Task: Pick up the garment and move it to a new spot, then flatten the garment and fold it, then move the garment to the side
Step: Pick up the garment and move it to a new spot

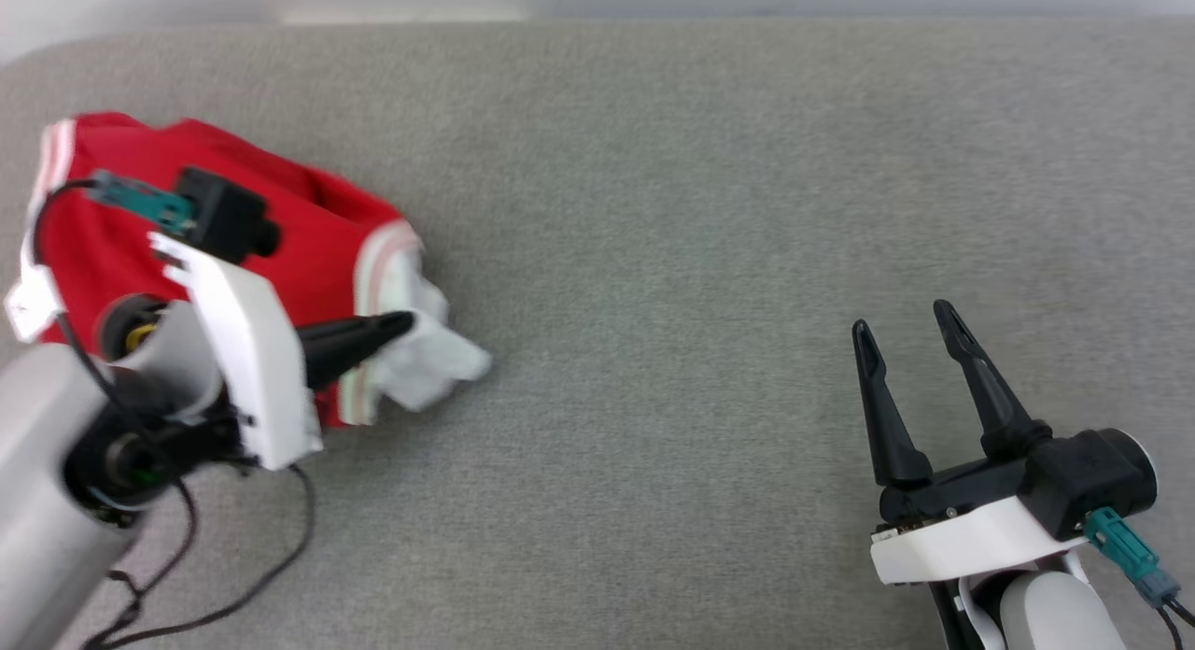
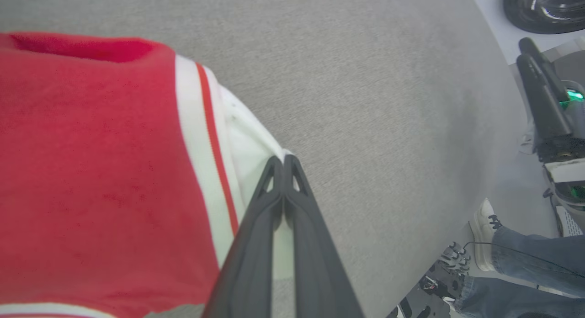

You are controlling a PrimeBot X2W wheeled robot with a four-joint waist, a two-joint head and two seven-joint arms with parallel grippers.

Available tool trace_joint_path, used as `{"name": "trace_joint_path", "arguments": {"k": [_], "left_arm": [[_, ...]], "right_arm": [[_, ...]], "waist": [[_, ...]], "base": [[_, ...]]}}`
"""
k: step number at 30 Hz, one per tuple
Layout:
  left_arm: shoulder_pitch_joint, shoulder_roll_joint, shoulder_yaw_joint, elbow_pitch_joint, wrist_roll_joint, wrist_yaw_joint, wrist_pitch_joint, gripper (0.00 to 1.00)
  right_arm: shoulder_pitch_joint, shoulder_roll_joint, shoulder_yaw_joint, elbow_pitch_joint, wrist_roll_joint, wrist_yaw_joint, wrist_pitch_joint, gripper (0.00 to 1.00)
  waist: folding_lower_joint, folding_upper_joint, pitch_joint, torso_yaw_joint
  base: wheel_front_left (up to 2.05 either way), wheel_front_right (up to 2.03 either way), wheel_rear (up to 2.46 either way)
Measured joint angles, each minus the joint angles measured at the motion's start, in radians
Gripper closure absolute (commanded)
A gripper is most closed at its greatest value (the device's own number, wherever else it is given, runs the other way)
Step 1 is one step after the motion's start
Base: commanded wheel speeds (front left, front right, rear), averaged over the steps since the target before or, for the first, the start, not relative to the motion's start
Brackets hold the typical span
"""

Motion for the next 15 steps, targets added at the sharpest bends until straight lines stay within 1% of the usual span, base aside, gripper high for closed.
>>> {"name": "trace_joint_path", "arguments": {"k": [1, 2, 3, 5, 10, 15], "left_arm": [[0.001, -0.016, -0.008, -0.017, 0.005, 0.000, -0.010, 1.00], [0.001, -0.016, -0.008, -0.017, 0.005, 0.000, -0.010, 1.00], [0.000, -0.028, -0.021, -0.032, 0.013, 0.000, -0.015, 1.00], [0.000, -0.066, -0.048, -0.050, 0.026, 0.000, -0.025, 1.00], [-0.028, -0.198, -0.117, -0.049, 0.060, 0.000, -0.047, 1.00], [-0.085, -0.349, -0.181, 0.041, 0.110, 0.000, -0.082, 1.00]], "right_arm": [[0.003, 0.000, -0.001, 0.001, 0.004, 0.000, 0.000, 0.00], [0.003, 0.000, -0.001, 0.001, 0.004, 0.000, 0.000, 0.00], [0.004, 0.000, -0.001, 0.001, 0.008, 0.000, 0.000, 0.00], [0.005, 0.000, 0.004, 0.002, 0.016, 0.000, 0.000, 0.00], [0.005, 0.000, 0.003, -0.006, 0.035, 0.000, 0.000, 0.00], [0.002, 0.000, 0.001, -0.016, 0.045, 0.000, 0.000, 0.00]], "waist": [[0.0000, 0.0000, -0.011, -0.007], [0.0000, 0.0000, -0.011, -0.007], [-0.0001, 0.0000, -0.020, -0.017], [-0.0001, 0.0000, -0.032, -0.038], [-0.0001, 0.0000, -0.048, -0.095], [-0.0001, 0.0000, -0.041, -0.158]], "base": [[0.00, 0.00, 0.00], [0.00, 0.00, 0.00], [0.00, 0.00, 0.00], [0.00, 0.00, 0.00], [0.00, 0.00, 0.00], [0.00, 0.00, 0.00]]}}
